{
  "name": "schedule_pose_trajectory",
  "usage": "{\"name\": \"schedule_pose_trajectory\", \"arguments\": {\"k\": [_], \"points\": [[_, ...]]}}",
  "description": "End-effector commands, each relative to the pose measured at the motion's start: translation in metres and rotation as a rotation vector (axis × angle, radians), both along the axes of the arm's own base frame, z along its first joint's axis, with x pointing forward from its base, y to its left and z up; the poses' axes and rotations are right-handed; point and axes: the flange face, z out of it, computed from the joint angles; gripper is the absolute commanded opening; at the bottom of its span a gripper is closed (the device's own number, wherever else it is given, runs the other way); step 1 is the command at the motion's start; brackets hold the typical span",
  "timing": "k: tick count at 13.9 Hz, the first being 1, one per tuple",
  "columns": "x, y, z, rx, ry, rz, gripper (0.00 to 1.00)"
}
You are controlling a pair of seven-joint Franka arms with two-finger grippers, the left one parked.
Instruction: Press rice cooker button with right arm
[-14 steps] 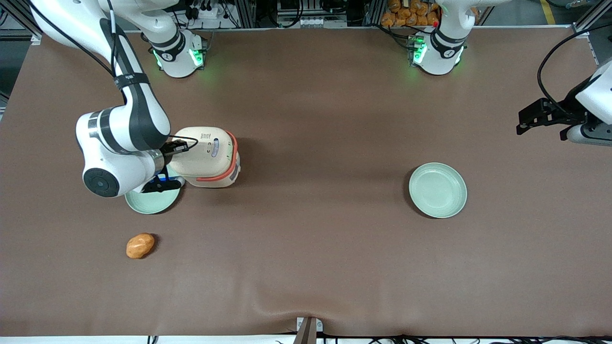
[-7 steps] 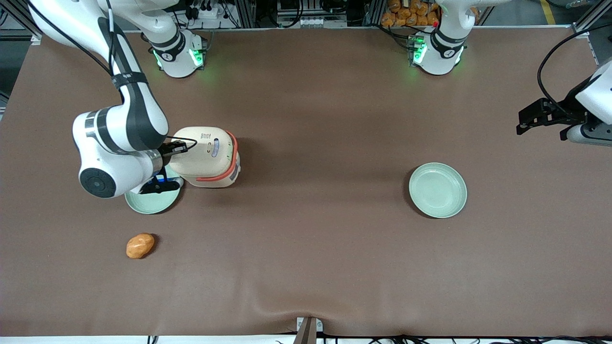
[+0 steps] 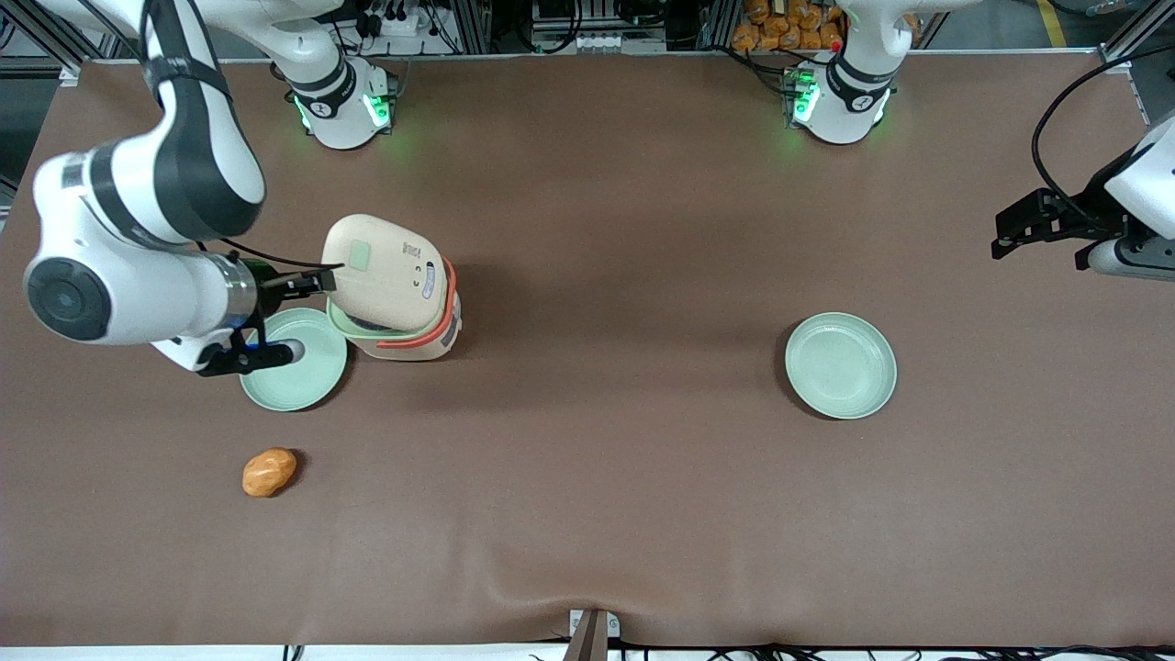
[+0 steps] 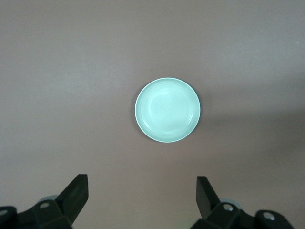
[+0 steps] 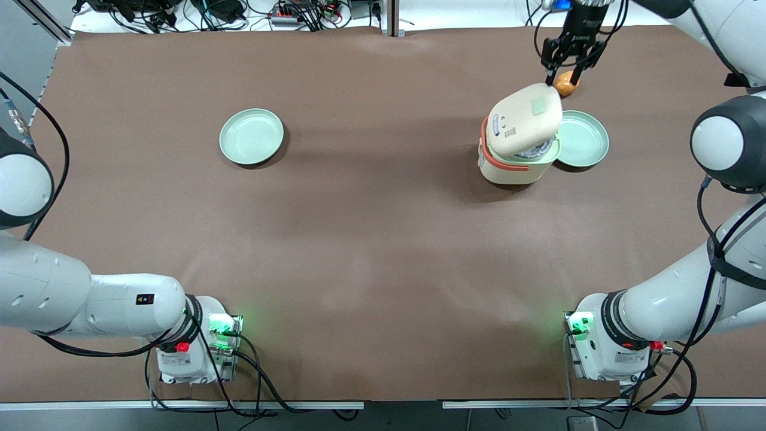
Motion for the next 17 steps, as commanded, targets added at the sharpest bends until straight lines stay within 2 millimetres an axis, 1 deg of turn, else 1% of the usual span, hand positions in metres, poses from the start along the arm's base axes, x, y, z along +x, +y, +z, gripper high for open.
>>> {"name": "schedule_pose_trajectory", "arguments": {"k": [1,3,4,5,8,10,11,13,14,17], "points": [[-0.008,-0.001,0.05,0.002,-0.058,0.002,1.0],[-0.016,-0.008,0.079,-0.003,-0.108,-0.005,1.0],[-0.017,-0.017,0.087,-0.024,-0.136,-0.011,1.0],[-0.015,-0.029,0.102,-0.049,-0.172,-0.016,1.0],[-0.013,-0.055,0.142,-0.144,-0.272,-0.04,1.0],[-0.013,-0.072,0.163,-0.193,-0.338,-0.059,1.0],[-0.013,-0.081,0.171,-0.193,-0.367,-0.08,1.0],[-0.014,-0.105,0.177,-0.188,-0.378,-0.116,1.0],[-0.015,-0.11,0.179,-0.186,-0.377,-0.125,1.0],[-0.025,-0.142,0.19,-0.184,-0.377,-0.184,1.0]]}}
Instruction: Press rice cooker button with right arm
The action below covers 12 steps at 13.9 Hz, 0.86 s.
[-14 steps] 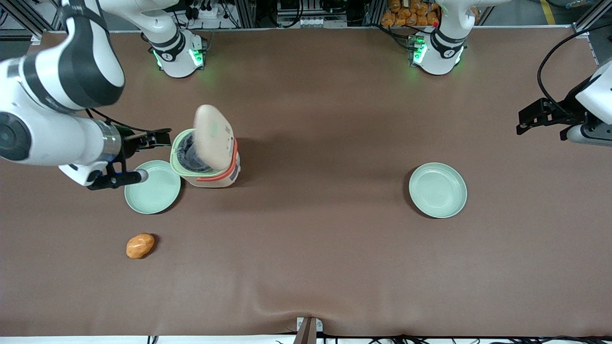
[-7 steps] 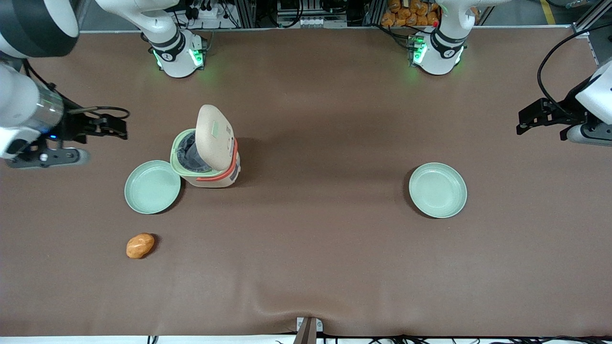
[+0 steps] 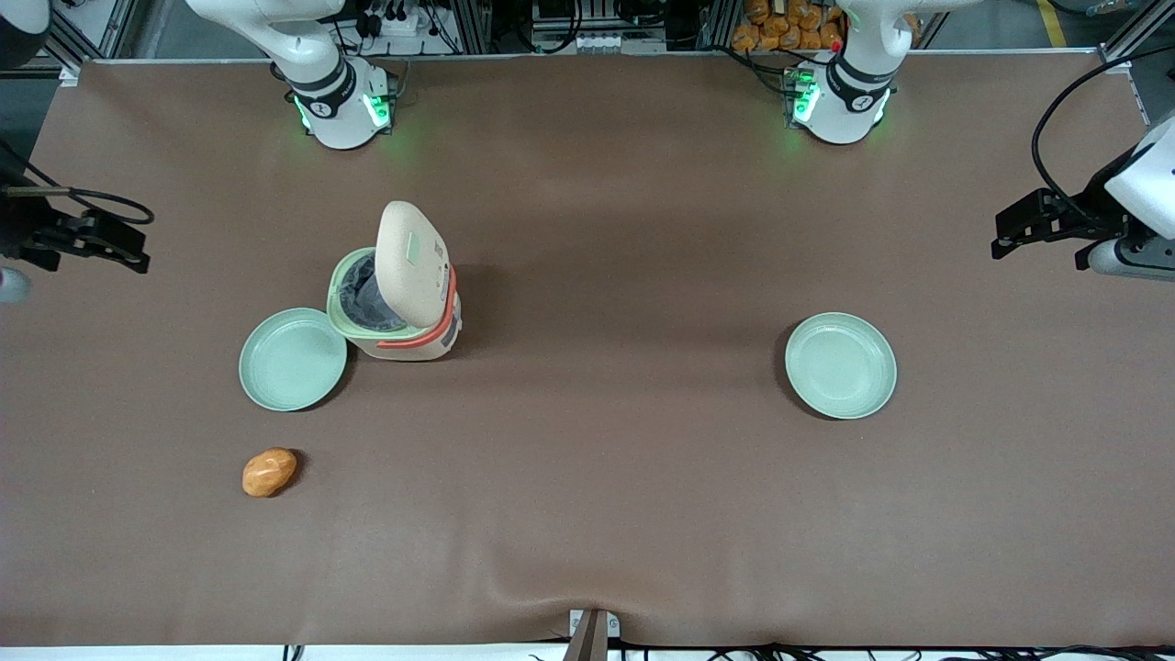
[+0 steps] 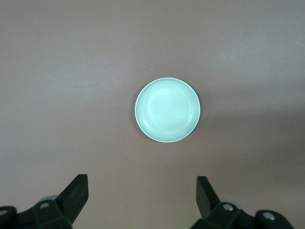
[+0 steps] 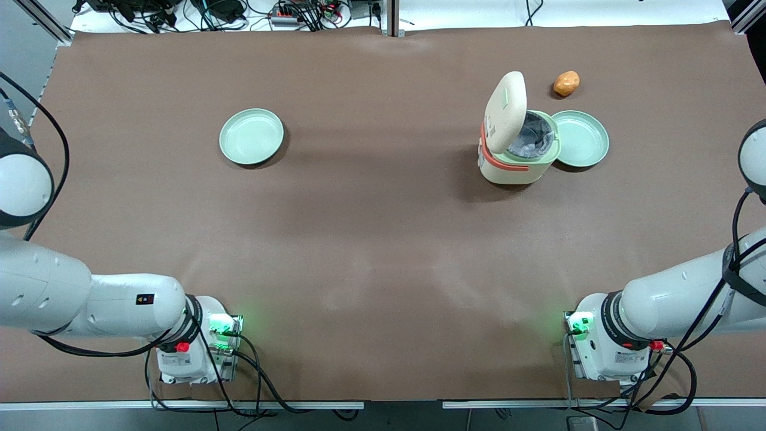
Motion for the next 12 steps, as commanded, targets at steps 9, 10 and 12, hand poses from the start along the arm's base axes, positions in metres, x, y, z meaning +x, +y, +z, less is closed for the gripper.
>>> {"name": "schedule_pose_trajectory", "arguments": {"k": [9,10,12], "points": [[-0.016,-0.064,-0.003,0.107,0.036,-0.025,1.0],[-0.013,-0.065,-0.006,0.1,0.02,-0.027,1.0],[-0.007,-0.065,-0.008,0.094,-0.023,-0.022,1.0]]}}
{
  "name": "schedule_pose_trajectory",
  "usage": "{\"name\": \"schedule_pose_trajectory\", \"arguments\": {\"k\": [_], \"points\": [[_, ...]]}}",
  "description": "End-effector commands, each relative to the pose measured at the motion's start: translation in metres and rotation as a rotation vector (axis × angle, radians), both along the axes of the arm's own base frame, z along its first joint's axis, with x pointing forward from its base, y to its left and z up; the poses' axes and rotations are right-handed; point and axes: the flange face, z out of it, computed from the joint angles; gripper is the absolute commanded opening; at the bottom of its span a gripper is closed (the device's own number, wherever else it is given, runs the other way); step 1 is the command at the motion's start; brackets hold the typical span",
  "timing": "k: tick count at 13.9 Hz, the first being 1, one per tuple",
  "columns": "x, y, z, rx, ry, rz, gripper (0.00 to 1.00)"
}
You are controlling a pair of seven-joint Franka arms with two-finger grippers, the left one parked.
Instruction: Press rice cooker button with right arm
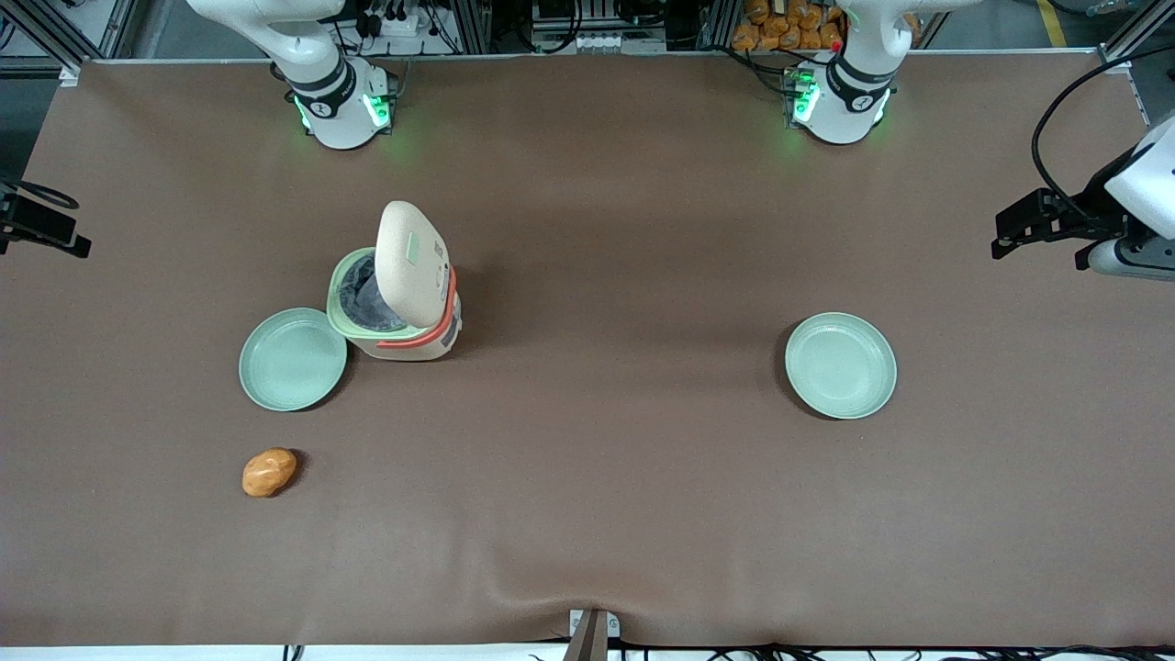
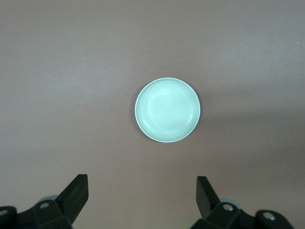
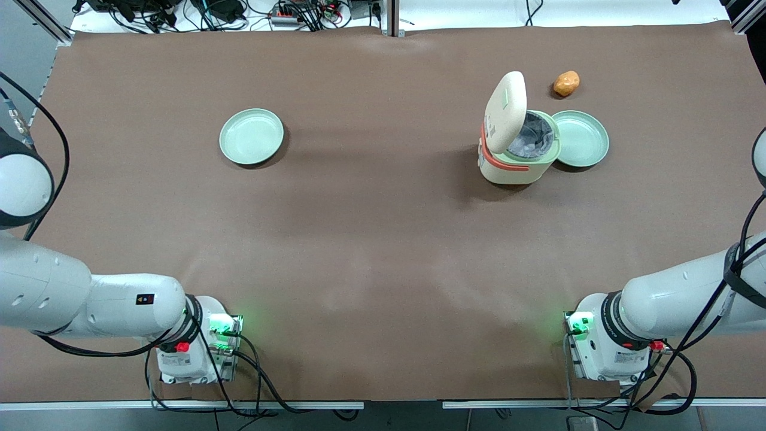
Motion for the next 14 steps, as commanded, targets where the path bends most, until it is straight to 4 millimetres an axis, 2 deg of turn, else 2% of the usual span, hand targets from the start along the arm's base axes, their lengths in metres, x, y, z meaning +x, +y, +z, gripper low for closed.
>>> {"name": "schedule_pose_trajectory", "arguments": {"k": [1,14], "points": [[0.002,0.001,-0.002,-0.003,-0.031,0.01,1.0],[0.005,0.021,0.0,-0.026,-0.039,0.046,1.0]]}}
